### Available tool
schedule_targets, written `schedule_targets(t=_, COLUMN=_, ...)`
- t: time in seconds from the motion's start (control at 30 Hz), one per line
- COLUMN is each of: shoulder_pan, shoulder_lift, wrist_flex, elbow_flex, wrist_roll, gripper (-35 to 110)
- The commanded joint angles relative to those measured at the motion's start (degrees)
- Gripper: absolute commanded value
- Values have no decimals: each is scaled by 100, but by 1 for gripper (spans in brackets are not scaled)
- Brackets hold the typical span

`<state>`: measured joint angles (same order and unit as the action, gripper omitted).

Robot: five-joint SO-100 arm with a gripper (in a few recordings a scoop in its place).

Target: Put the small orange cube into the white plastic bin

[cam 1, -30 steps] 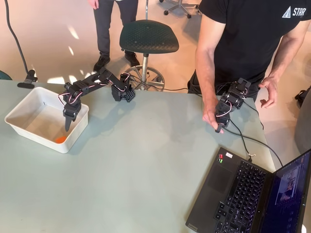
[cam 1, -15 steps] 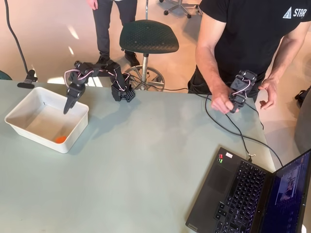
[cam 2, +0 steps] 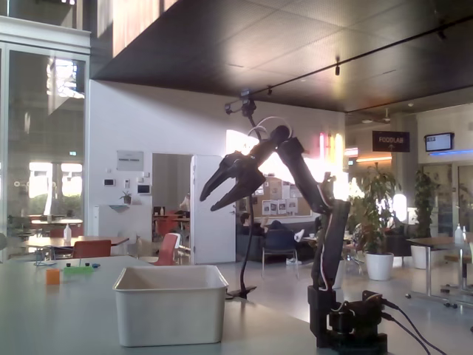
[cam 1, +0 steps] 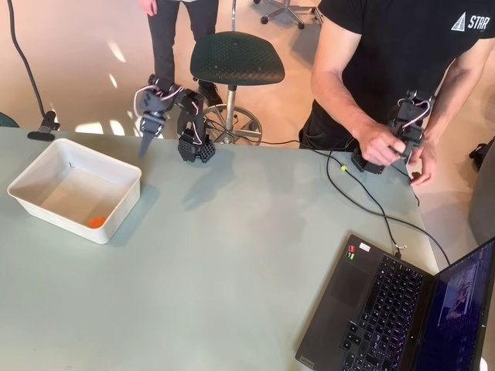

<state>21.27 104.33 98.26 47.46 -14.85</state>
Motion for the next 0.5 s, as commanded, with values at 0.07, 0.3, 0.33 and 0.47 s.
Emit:
schedule_targets(t=0.07, shoulder_pan=-79, shoulder_lift=571, wrist_flex=18, elbow_flex=519, wrist_roll=185, gripper=5)
schedule_targets(t=0.3, shoulder_pan=-422, shoulder_lift=1995, wrist_flex=0, elbow_flex=2751, wrist_roll=185, gripper=2)
schedule_targets(t=0.33, shoulder_pan=-501, shoulder_lift=2206, wrist_flex=0, elbow_flex=3129, wrist_roll=185, gripper=2)
schedule_targets(t=0.47, shoulder_pan=-747, shoulder_lift=2997, wrist_flex=-9, elbow_flex=4570, wrist_roll=176, gripper=1)
